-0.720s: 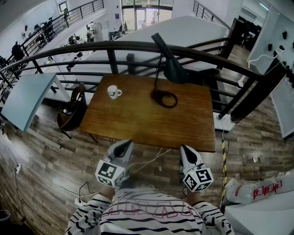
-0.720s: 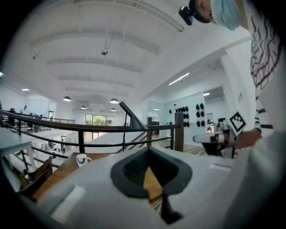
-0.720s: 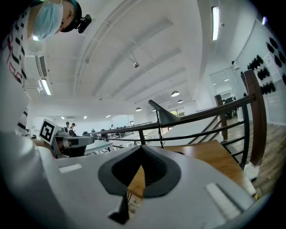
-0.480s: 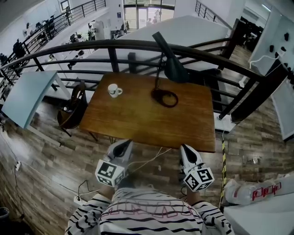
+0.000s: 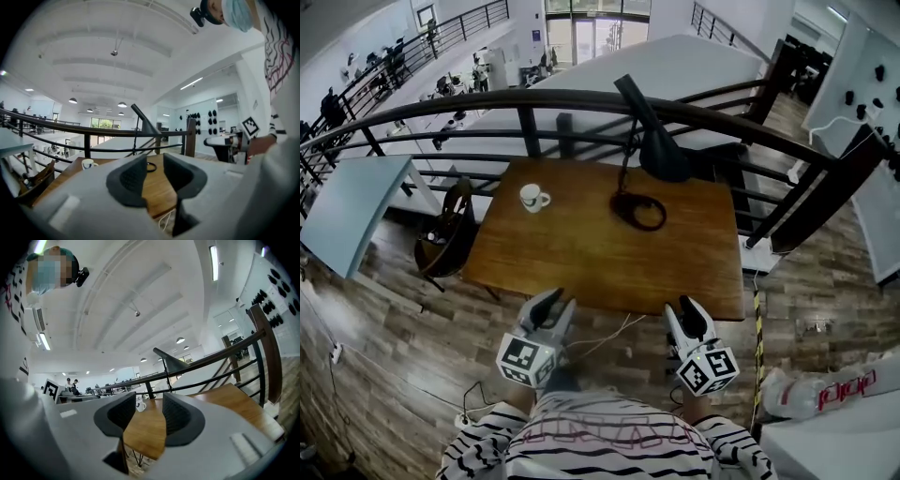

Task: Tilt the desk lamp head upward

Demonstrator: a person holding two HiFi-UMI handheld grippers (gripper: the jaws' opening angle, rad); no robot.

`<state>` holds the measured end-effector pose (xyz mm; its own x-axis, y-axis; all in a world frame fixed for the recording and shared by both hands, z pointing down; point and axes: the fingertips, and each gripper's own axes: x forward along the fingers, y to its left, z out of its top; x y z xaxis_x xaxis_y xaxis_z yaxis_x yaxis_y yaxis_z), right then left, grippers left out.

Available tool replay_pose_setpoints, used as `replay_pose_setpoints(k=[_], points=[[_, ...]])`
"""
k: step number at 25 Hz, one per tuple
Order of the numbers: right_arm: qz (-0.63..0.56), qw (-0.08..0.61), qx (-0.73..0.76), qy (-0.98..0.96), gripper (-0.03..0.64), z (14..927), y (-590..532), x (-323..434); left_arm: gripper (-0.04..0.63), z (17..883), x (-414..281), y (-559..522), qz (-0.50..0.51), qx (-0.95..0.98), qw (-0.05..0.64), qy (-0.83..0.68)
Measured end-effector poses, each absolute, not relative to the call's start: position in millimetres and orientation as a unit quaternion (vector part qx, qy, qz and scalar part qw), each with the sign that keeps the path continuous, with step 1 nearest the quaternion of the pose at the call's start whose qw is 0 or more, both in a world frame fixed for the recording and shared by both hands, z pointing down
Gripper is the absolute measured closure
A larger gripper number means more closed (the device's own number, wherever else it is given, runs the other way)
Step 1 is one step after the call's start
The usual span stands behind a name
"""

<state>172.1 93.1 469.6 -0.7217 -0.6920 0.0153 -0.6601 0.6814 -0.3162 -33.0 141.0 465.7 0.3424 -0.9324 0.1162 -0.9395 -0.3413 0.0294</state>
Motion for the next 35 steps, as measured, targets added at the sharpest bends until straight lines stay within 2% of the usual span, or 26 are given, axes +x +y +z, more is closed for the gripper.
replay_pose_setpoints(k=[5,21,29,35], points=[[-0.161,0.058,-0.387,0.906,0.415,468.0,66.8,143.4,0.440,467.4,-63.2,110.9,0.039,0.828,0.051,-0.557],[-0.153,0.086,-0.463,0.869,0.402,447.2,-22.6,13.8,0.430,449.6,-205.5,0.0,0.043,0.869,0.043,-0.492],[-0.163,0.082,-0.499,0.847,0.402,455.3,-46.9,-17.1,0.430,459.1,-241.9,-48.2,0.040,0.885,0.054,-0.461],[-0.165,0.075,-0.504,0.844,0.402,455.0,-71.3,-15.6,0.430,467.6,-236.4,-73.3,0.045,0.890,0.065,-0.448]])
